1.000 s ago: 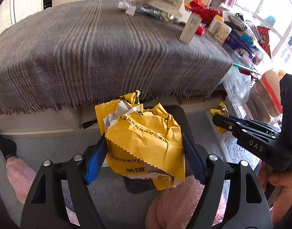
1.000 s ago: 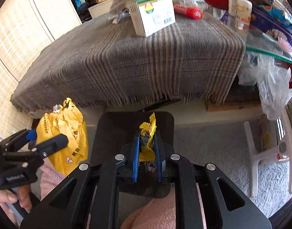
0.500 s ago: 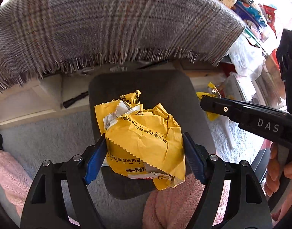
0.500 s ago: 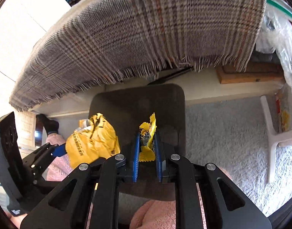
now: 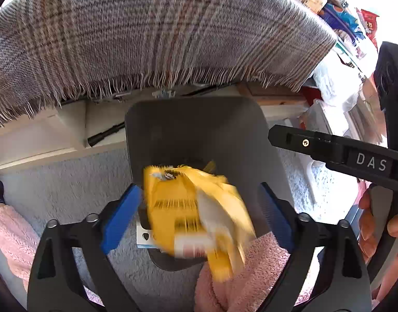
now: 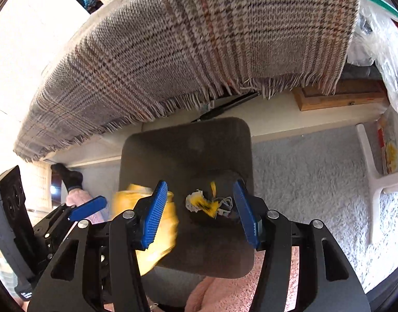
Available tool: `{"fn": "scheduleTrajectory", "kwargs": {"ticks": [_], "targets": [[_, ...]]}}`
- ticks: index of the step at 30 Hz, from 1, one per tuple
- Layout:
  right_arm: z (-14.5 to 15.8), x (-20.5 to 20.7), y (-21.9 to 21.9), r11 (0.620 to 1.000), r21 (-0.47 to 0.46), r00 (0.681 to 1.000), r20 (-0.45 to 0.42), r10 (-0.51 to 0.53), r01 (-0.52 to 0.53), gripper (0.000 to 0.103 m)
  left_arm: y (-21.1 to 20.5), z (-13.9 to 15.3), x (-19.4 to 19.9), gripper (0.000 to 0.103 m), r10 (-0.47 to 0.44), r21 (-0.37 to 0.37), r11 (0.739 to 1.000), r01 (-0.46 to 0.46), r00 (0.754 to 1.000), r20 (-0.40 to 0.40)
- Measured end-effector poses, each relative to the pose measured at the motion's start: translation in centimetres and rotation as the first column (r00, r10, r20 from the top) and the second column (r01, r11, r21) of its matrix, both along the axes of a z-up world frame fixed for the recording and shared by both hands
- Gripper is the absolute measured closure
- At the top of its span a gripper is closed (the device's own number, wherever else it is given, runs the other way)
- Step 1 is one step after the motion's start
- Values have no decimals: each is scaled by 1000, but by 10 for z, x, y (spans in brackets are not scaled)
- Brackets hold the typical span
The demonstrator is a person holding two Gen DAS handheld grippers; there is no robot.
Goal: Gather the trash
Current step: 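Carry both grippers down over the black bin and open them to drop the wrappers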
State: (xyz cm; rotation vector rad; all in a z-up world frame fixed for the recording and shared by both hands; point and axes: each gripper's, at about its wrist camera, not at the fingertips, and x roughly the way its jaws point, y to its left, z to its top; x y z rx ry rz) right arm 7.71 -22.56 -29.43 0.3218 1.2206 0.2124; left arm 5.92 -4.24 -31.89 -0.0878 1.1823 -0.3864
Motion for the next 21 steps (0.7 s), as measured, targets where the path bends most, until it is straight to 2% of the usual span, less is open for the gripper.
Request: {"fn": "scheduleTrajectory", "kwargs": {"ticks": [2, 12, 21], "targets": [[4, -1, -2, 1000, -3, 1000, 10, -1, 2, 47, 1, 5, 0, 8, 2, -4, 1000, -2, 1000, 15], [25, -9, -22, 999, 8, 997, 55, -54, 54, 42, 5, 29, -7, 8, -3, 12, 1000, 2, 998, 68], [38, -11, -31, 996, -7, 993, 86, -83, 83, 42, -3, 45, -11, 8, -23, 22, 1000, 21, 994, 111]]}}
